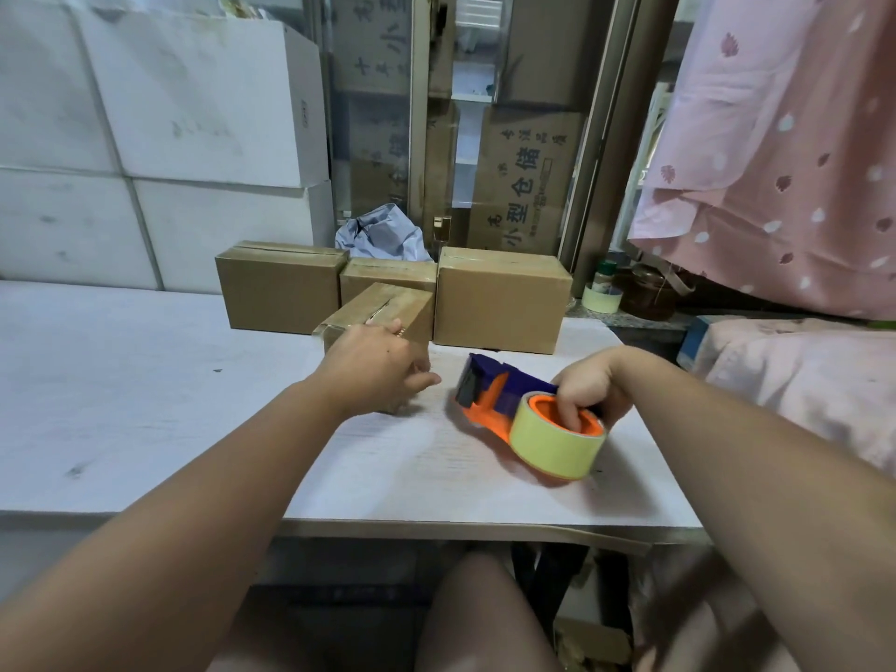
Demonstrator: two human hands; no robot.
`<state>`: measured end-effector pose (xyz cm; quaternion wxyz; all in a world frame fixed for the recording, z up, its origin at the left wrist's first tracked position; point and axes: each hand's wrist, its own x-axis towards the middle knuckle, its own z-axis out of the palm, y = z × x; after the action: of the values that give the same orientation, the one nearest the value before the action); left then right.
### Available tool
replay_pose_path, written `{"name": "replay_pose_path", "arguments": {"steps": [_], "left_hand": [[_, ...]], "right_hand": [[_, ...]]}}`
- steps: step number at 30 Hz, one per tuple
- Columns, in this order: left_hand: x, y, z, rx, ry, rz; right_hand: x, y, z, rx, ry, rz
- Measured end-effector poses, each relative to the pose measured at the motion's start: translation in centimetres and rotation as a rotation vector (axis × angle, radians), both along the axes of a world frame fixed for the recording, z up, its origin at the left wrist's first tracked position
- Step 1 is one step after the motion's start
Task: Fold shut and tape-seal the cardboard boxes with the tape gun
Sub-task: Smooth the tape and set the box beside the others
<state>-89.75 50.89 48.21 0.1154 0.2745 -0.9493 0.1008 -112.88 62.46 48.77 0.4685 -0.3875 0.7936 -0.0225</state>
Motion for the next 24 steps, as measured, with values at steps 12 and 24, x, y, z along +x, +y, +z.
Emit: {"name": "replay_pose_path", "arguments": {"steps": [12,24], "left_hand": [[0.2,-0.5,-0.9,-0.013,0.110,0.044],[0.1,-2.2,0.0,-0.023,0.204,-0.010]], "right_hand": [[-0.6,-2.1,-2.4,-0.305,0.289,-0.302],[0.3,-2.8,-1.8,-0.258,0.695,-0.128]]}}
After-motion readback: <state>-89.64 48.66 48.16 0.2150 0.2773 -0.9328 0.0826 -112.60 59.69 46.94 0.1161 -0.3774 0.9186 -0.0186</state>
